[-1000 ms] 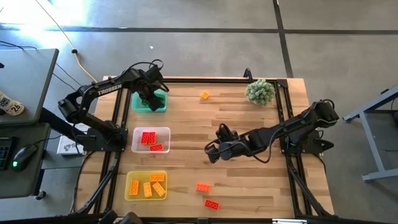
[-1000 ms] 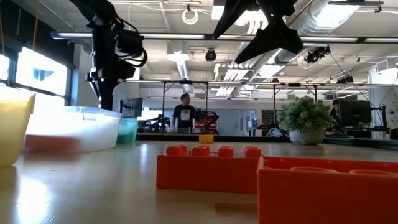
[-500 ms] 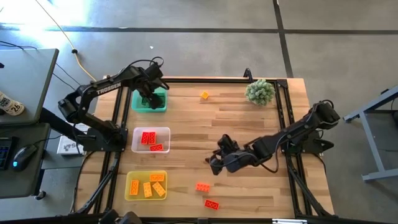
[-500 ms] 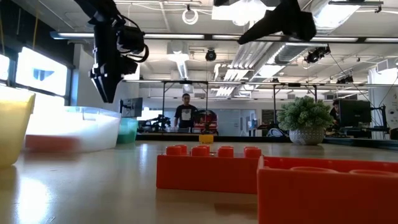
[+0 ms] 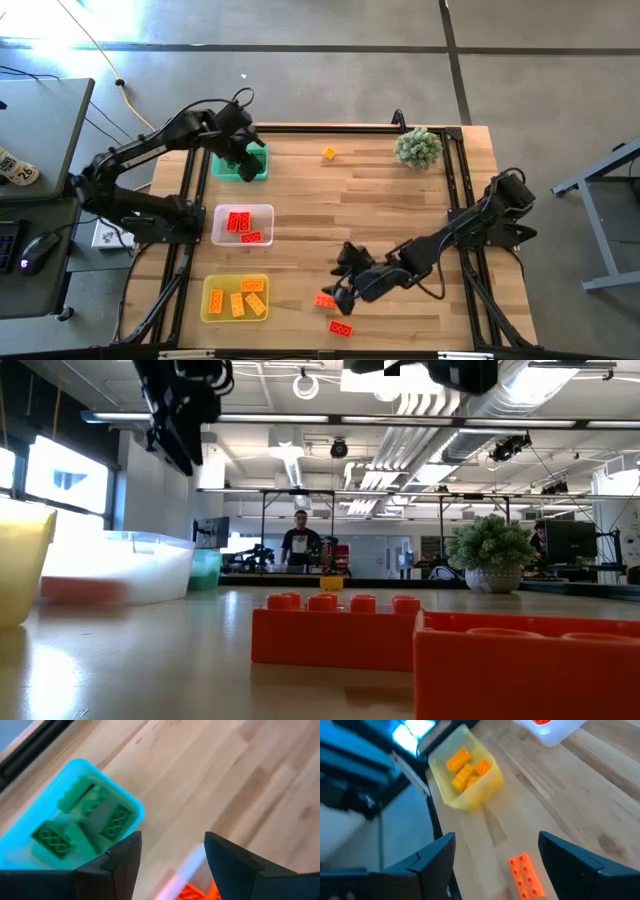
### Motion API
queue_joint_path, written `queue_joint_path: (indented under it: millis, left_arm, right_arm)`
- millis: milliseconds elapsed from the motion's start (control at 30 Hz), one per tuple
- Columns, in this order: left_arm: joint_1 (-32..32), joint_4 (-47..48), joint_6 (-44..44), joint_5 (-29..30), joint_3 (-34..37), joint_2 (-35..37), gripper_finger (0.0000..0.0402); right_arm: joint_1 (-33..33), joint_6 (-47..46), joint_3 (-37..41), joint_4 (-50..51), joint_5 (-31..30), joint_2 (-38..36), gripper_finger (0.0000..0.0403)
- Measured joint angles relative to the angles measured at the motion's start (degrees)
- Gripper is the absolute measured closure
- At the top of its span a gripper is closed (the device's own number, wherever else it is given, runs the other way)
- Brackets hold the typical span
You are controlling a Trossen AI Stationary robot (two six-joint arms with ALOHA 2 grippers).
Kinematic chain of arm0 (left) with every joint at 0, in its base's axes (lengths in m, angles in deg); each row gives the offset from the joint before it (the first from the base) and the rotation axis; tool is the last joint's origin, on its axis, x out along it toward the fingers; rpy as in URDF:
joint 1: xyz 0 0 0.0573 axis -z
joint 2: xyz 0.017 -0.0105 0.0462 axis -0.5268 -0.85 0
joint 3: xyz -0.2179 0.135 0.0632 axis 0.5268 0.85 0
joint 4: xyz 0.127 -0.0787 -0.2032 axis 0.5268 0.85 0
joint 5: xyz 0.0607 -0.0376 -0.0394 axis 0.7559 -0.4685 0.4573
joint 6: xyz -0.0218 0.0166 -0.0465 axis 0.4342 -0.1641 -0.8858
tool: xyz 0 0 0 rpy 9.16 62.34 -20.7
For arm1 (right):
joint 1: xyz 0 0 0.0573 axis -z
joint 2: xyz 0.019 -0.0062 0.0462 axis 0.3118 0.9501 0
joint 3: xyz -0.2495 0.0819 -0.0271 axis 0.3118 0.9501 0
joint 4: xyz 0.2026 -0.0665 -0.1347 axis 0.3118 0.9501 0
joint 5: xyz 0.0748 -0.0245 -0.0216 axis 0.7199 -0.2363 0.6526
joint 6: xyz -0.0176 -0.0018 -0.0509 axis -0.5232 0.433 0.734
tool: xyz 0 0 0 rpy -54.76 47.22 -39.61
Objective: Sort & place blocks by color
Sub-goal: Put the orange game piece into the white bin
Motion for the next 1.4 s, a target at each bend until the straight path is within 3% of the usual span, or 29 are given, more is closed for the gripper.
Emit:
queue_joint_path:
  millis: [267,367,600,933,1267,1400]
  left_arm:
    - [8.2,0.0,-12.1,-0.2,0.0,7.3,0.0199]
    - [11.2,0.3,-15.4,-0.4,0.0,9.0,0.0199]
    - [16.9,2.6,-20.6,-6.7,0.0,10.9,0.0198]
    - [24.4,3.3,-26.3,-6.5,0.0,10.9,0.0199]
    - [27.7,3.2,-27.7,-6.1,0.0,10.9,0.0199]
    - [27.8,3.2,-27.7,-6.1,0.0,10.9,0.0199]
  right_arm:
    - [-1.9,9.5,-13.6,19.3,1.1,8.7,0.0133]
    - [-2.5,12.2,-16.2,21.7,1.3,11.8,0.0133]
    - [-2.9,20.1,-17.3,21.6,2.5,16.8,0.0133]
    - [-2.8,25.3,-17.3,15.9,3.3,22.9,0.0133]
    - [-2.7,21.6,-17.3,15.7,5.6,28.1,0.0134]
    - [-2.4,17.3,-17.3,15.7,6.7,28.8,0.016]
